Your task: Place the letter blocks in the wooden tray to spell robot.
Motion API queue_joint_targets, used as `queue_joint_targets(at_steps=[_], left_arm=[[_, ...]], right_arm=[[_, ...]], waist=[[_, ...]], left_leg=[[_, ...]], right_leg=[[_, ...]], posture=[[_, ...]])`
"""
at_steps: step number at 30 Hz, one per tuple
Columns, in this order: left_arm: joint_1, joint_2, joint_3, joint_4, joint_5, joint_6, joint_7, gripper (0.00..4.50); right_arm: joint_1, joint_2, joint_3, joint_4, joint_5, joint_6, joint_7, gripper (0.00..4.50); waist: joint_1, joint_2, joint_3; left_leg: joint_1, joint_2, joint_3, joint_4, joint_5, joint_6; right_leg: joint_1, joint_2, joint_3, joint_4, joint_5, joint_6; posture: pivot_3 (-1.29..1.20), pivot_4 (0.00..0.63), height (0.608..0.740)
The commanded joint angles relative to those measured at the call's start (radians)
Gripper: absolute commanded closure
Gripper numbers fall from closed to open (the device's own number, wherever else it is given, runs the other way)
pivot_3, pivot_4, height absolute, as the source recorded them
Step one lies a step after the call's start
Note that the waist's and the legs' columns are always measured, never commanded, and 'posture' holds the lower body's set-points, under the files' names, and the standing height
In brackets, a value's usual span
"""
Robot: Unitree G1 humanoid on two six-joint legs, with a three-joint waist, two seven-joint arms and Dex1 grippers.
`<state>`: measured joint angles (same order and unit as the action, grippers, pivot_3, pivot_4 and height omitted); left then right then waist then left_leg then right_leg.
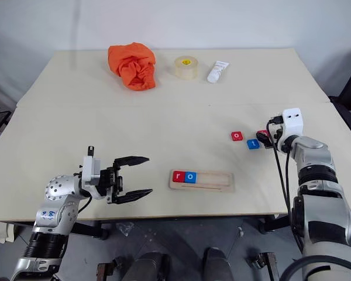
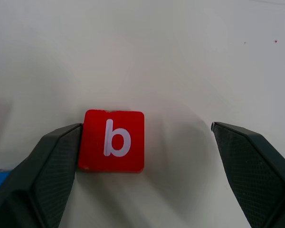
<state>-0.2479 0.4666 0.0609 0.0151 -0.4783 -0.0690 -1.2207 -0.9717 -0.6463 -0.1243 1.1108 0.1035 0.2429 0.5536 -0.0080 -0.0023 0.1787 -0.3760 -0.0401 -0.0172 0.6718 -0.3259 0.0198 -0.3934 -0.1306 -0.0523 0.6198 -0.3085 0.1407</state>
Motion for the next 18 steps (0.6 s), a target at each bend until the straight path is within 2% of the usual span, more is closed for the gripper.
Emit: queue_joint_targets(at_steps=[1,3,10,15,18], left_arm=[[0.003,0.002,0.012,-0.023,-0.015,-0.02,0.007,0.01],[0.003,0.003,0.012,-0.02,-0.016,-0.023,0.006,0.0],[0.0,0.03,0.014,0.014,-0.023,-0.032,-0.048,0.0],[-0.026,0.039,0.014,0.063,-0.021,-0.045,-0.085,0.0],[-0.059,0.039,0.009,0.112,-0.02,-0.056,-0.123,0.0]], right_arm=[[-0.025,0.007,-0.004,0.009,-0.009,0.006,-0.004,0.18],[-0.029,0.01,-0.004,0.015,-0.013,0.015,-0.005,0.56],[-0.02,0.013,-0.006,0.01,-0.02,0.014,-0.02,2.97],[0.002,0.006,-0.016,-0.031,-0.012,0.014,-0.022,3.05],[0.046,-0.006,-0.037,-0.154,0.007,0.057,-0.039,3.05]], waist=[[0.0,0.0,0.0],[0.0,0.0,0.0],[0.002,0.0,0.0],[0.003,0.0,0.0],[0.004,0.0,0.0]], left_leg=[[0.0,0.0,0.0,0.0,0.0,0.0],[0.0,0.0,0.0,0.0,0.0,0.0],[0.0,0.0,0.0,0.0,0.0,0.0],[0.0,0.0,0.0,0.0,0.0,0.0],[0.0,0.0,0.0,0.0,0.0,0.0]], right_leg=[[0.0,0.0,0.0,0.0,0.0,0.0],[0.0,0.0,0.0,0.0,0.0,0.0],[0.0,0.0,0.0,0.0,0.0,0.0],[0.0,0.0,0.0,0.0,0.0,0.0],[0.0,0.0,0.0,0.0,0.0,0.0]], posture=[[0.0,0.15,0.74],[0.0,0.15,0.74],[0.0,0.15,0.74],[0.0,0.15,0.74],[0.0,0.15,0.74]])
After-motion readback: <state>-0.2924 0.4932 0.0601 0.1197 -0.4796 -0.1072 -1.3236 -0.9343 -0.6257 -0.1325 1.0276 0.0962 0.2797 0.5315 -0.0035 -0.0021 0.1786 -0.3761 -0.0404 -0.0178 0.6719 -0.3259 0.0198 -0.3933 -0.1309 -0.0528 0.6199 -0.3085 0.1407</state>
